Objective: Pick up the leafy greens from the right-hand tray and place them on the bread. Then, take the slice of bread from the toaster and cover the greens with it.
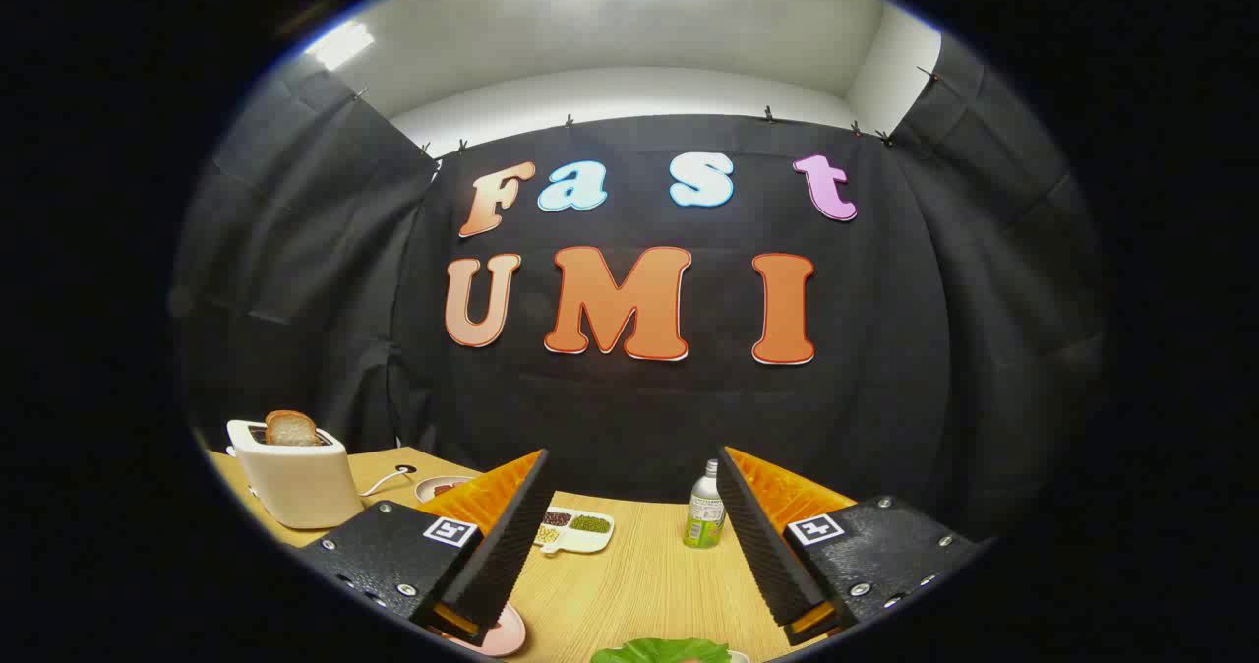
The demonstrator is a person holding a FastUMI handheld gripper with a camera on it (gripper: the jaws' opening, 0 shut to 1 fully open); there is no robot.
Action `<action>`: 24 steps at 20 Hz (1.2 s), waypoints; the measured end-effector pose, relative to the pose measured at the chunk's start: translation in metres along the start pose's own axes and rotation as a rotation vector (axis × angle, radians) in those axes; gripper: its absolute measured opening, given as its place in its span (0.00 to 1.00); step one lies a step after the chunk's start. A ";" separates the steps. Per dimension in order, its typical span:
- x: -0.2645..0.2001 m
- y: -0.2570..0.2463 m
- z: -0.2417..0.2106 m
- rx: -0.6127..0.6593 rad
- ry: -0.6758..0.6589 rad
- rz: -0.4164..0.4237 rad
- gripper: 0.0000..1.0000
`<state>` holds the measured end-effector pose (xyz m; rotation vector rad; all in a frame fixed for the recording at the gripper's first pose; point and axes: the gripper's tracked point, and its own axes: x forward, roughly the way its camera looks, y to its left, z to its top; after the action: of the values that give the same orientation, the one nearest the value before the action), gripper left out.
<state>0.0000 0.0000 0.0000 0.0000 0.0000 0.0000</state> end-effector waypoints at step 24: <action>0.001 -0.004 -0.017 -0.005 0.086 0.037 0.99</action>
<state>0.0011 -0.0036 -0.0168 -0.0052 0.0861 0.0372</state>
